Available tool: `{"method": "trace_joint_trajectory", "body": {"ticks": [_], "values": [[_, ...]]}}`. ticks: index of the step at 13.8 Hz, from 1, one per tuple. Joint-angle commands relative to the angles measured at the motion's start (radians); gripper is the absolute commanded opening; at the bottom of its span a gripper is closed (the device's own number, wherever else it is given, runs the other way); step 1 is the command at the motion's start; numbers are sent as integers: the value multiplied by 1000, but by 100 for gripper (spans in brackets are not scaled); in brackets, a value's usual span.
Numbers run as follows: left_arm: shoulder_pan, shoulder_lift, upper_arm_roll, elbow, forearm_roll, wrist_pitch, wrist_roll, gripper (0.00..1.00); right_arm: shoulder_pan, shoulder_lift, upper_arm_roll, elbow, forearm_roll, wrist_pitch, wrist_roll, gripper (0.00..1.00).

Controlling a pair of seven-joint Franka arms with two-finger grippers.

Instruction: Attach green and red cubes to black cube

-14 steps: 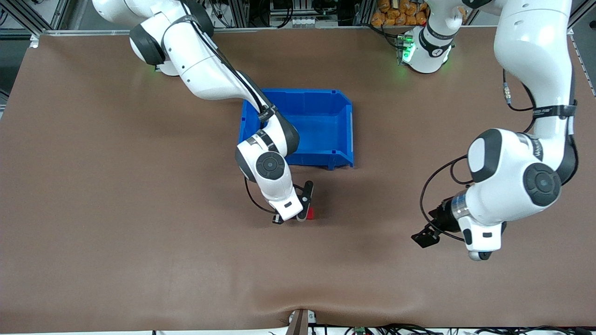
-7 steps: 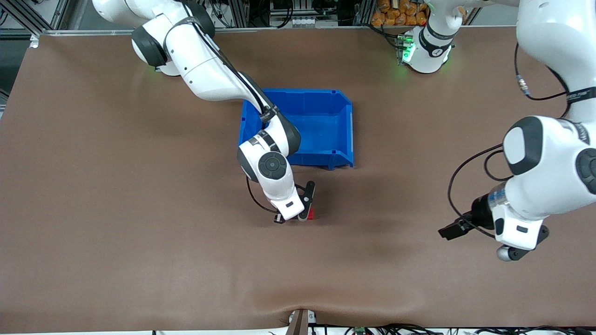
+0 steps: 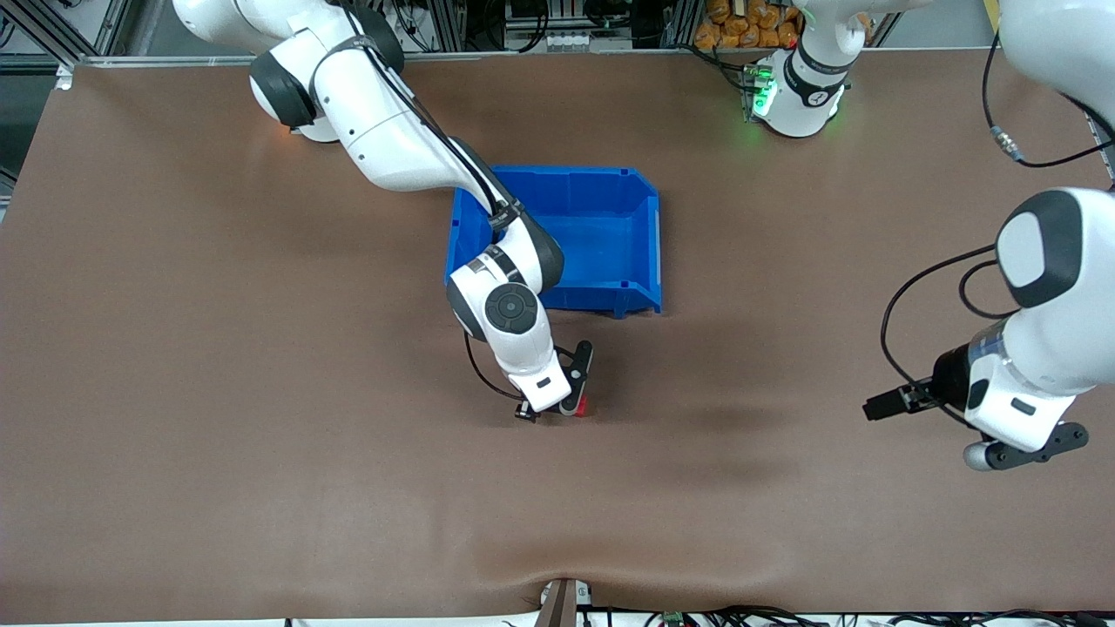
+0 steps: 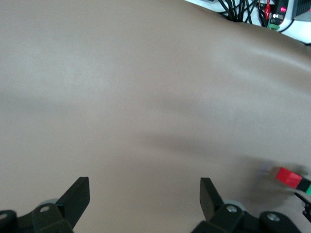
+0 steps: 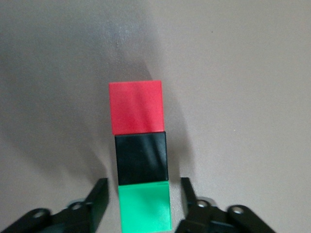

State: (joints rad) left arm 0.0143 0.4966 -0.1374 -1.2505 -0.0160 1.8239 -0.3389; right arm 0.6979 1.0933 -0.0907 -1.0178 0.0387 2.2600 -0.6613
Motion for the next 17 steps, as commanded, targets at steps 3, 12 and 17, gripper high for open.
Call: {"method": "trace_joint_trajectory", "body": {"ticks": [3,12,17], "values": [[-3,-119,-10,-21,65,-118,17,100,2,4,-3,24,-13,-7,19,100],[-22,-368,-8,-72,62,-382,129,100,-90,-237,-32,4,-13,-338,84,100],[-16,-530,1,-226,59,-384,184,100,-205,-390,-75,4,-11,-580,158,100]]}}
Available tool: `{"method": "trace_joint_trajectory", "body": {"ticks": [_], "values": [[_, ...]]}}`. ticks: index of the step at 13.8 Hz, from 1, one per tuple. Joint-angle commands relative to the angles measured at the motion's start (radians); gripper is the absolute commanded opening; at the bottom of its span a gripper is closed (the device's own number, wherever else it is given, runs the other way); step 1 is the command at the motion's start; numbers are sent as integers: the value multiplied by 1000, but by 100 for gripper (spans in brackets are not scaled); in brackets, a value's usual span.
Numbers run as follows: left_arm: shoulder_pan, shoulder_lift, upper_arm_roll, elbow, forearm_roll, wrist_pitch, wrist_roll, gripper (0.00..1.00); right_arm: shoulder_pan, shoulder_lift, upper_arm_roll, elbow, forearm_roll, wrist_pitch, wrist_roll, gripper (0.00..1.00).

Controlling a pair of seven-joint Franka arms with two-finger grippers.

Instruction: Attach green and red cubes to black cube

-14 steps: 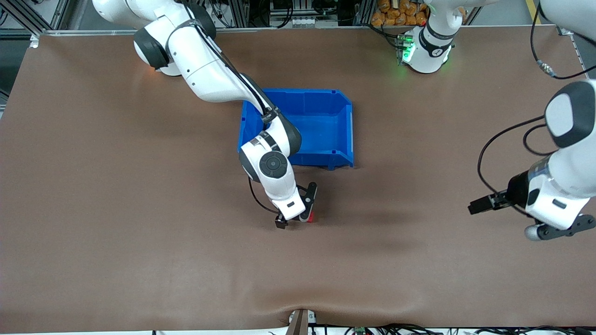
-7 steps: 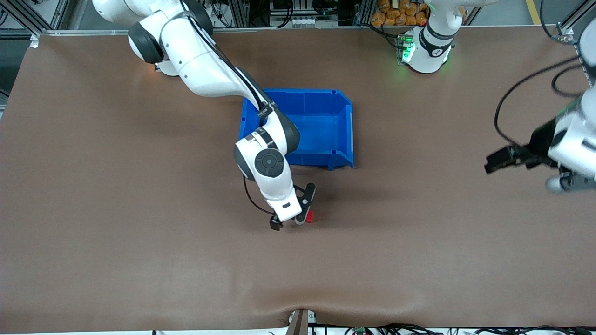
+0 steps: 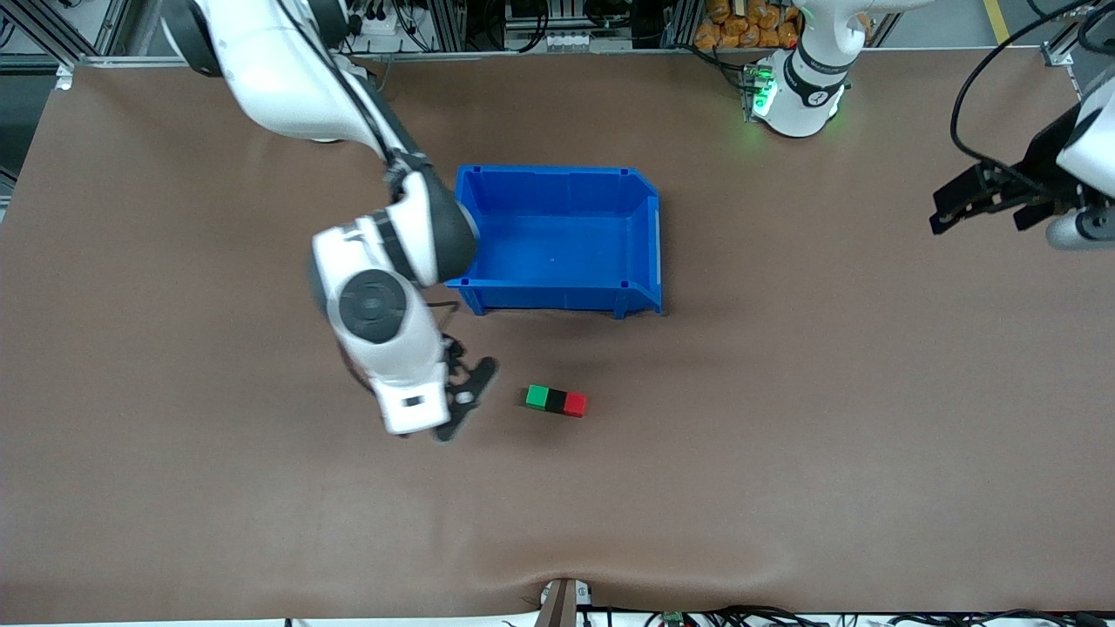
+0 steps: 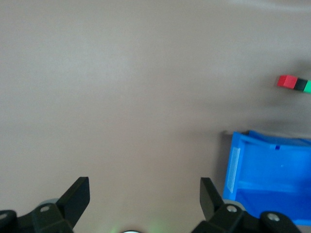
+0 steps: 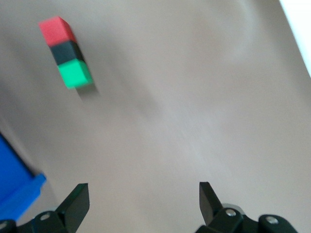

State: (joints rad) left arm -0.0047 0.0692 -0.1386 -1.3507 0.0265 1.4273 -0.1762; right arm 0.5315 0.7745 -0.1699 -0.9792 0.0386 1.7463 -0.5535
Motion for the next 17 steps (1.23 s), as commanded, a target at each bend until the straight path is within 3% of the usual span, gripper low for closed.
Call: {"method": "trace_joint_trajectory", "body": {"ticks": [1,6,10,15,17], "values": [[5,-136,2,-166,16,22,20,100,-76,-107,4,-47,-11,-103,58,100],[37,-147,1,-176,10,35,34,100,-252,-355,4,-271,0,-111,60,100],[77,-118,1,-113,-14,36,57,100,-297,-524,-2,-442,-14,-100,229,100],[72,-112,-1,-111,-36,38,57,100,-379,-745,-17,-656,-20,-87,397,100],[78,-112,1,-113,-34,38,67,100,-410,-790,-17,-679,-48,-103,408,100]]}}
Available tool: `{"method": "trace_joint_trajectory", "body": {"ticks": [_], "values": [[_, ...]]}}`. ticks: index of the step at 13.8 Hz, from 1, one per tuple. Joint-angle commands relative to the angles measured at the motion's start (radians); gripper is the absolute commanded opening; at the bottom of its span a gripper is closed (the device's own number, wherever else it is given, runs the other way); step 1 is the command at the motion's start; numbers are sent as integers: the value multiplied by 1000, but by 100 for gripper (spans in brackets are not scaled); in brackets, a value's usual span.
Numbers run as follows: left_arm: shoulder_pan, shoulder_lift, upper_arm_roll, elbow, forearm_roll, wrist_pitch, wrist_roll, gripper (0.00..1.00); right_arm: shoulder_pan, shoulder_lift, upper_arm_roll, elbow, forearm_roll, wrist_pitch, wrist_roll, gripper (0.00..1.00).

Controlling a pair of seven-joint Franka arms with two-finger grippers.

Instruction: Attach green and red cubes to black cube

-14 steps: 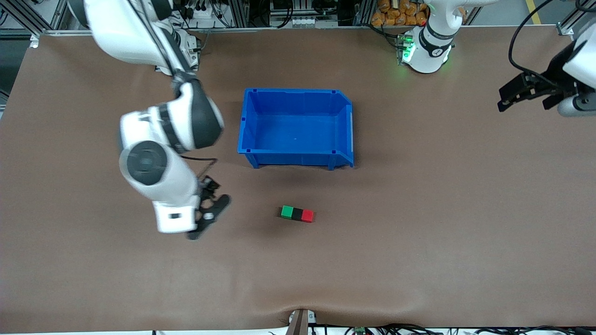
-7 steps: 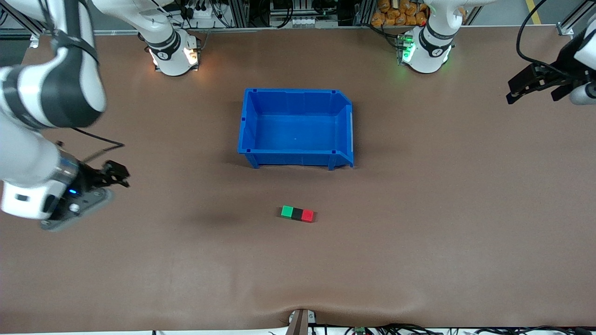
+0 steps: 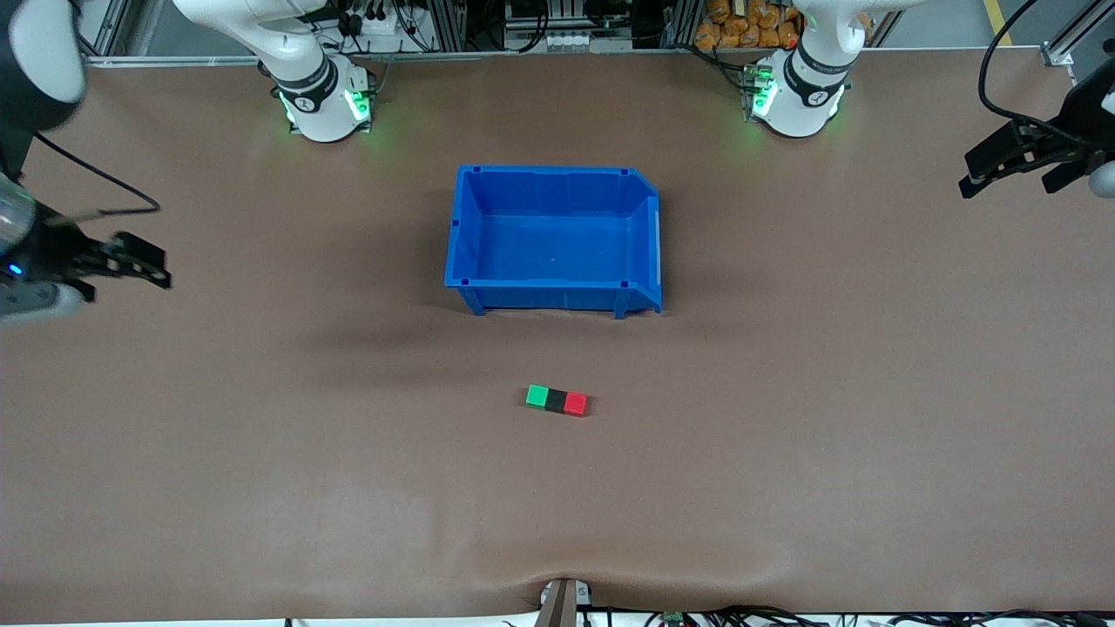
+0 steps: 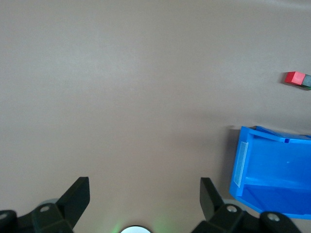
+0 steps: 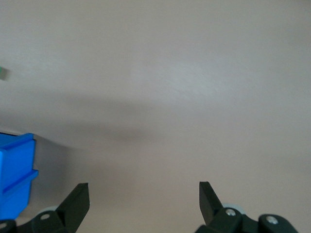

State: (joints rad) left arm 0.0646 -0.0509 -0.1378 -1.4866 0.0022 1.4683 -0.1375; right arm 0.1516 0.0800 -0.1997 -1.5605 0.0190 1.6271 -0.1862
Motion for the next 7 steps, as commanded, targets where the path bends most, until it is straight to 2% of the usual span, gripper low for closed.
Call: {"method": "trace_joint_trajectory", "body": {"ticks": [1,3,7], "values": [[9,9,0,23,-11,-3,33,100,-52,-104,13,-105,-30,5,54,100],[9,13,0,9,-13,-3,19,100,-104,-121,14,-105,-30,-32,54,100],[11,23,0,15,-11,-2,32,100,-93,-144,23,-105,-14,-76,170,100]]}}
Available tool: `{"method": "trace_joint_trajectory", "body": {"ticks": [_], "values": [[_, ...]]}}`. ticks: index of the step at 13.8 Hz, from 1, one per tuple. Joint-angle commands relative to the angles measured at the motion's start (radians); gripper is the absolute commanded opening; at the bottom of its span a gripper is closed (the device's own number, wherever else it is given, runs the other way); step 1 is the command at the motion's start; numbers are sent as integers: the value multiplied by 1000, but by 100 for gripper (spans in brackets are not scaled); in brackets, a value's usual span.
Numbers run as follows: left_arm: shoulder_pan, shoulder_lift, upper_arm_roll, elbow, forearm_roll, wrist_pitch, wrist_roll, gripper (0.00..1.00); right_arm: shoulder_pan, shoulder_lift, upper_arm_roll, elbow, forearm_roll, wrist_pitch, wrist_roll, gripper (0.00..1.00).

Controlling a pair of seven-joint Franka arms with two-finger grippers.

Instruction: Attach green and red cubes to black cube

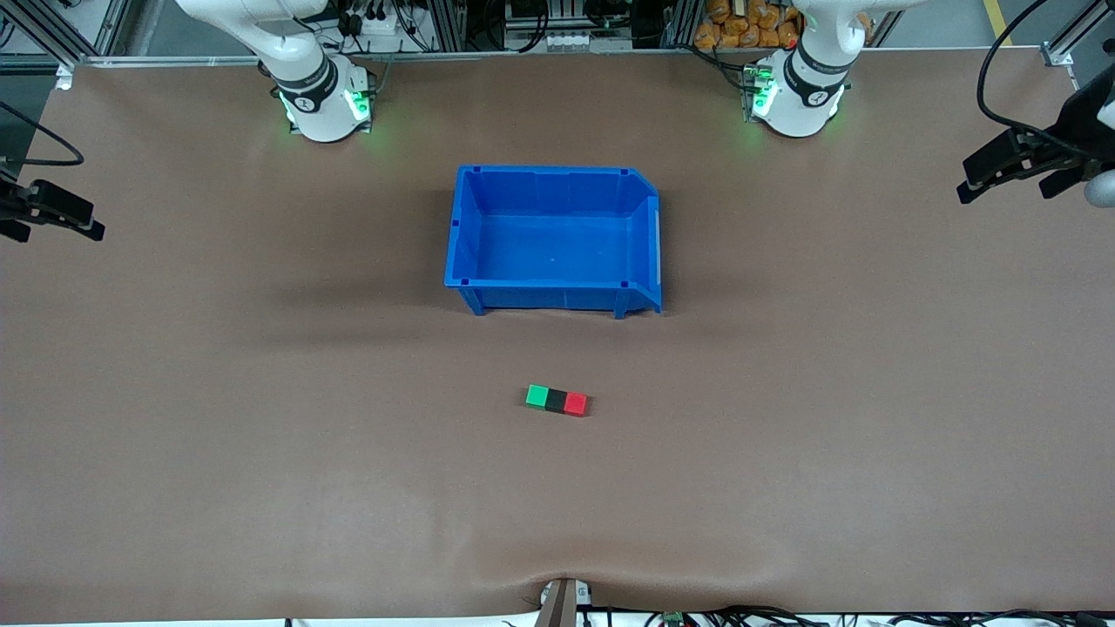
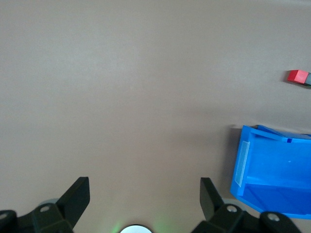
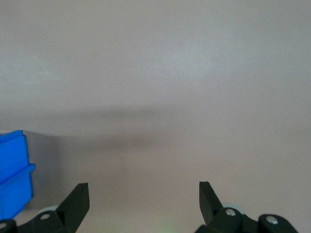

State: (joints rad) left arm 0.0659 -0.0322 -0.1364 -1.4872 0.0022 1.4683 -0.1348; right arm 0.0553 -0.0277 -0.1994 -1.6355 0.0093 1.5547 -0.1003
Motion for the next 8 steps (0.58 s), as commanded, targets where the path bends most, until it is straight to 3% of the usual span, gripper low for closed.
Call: {"method": "trace_joint_trajectory", "body": {"ticks": [1,4,8], "values": [[11,6,-2,18,-8,-2,32,100,6,-46,23,-40,-3,-2,100,100],[6,9,-2,19,-11,-2,27,100,-2,-118,21,-111,-3,15,99,100],[8,23,-3,24,-10,-3,32,100,-29,-118,12,-87,-5,13,100,100]]}}
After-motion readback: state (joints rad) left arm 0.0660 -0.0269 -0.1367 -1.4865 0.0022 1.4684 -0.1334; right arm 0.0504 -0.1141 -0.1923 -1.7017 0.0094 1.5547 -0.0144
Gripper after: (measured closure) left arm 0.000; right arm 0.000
